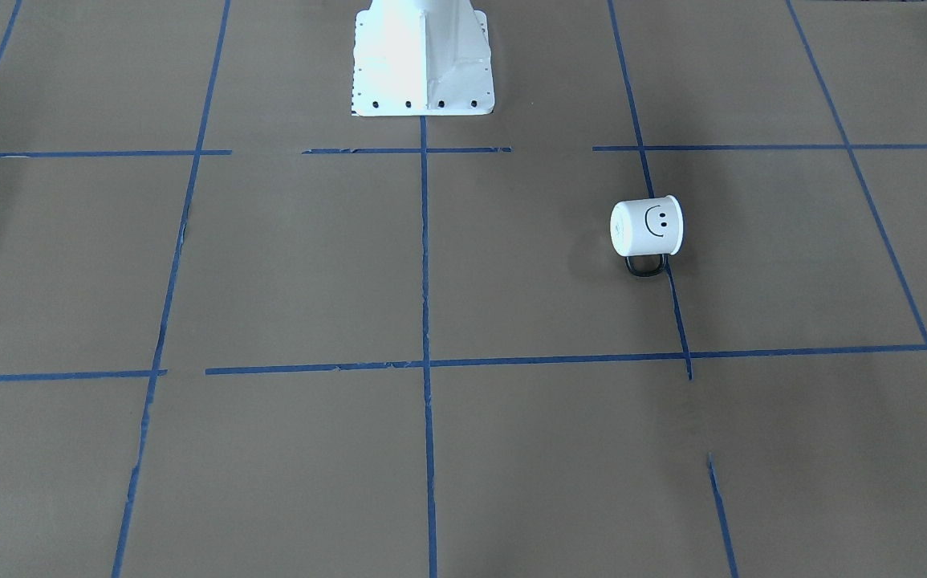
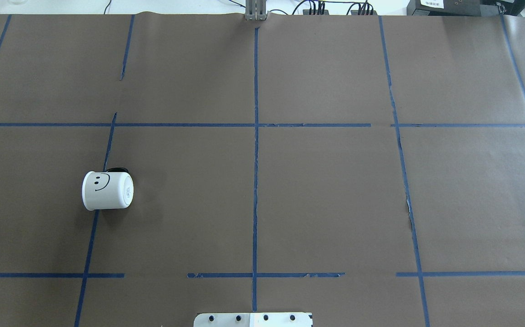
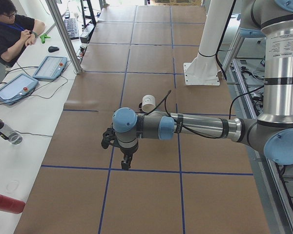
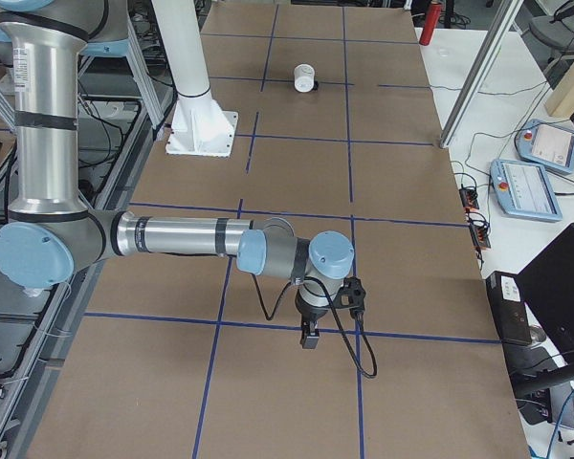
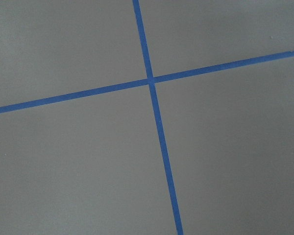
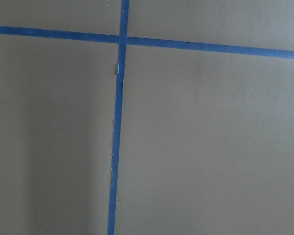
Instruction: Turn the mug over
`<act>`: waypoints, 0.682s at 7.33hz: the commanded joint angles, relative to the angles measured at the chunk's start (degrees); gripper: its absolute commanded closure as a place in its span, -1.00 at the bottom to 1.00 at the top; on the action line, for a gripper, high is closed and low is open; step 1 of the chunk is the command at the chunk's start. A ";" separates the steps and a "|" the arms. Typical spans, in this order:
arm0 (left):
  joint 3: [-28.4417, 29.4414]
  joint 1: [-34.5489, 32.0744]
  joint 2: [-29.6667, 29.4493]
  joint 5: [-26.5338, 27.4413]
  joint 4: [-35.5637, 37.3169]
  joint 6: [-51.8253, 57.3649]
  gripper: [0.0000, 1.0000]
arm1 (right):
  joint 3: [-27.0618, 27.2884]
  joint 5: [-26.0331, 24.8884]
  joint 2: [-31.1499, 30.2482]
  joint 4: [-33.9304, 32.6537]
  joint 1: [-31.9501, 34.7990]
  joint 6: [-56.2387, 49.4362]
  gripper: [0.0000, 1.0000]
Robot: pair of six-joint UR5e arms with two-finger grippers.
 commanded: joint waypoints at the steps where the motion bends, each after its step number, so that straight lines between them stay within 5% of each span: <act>1: -0.27 0.09 -0.17 -0.08 0.18 -0.35 -1.00 | 0.00 0.00 0.00 0.00 0.00 0.00 -1.00; 5: -0.18 0.70 -4.73 0.52 -0.08 -0.53 -1.00 | 0.00 0.00 0.00 0.00 0.00 0.00 -1.00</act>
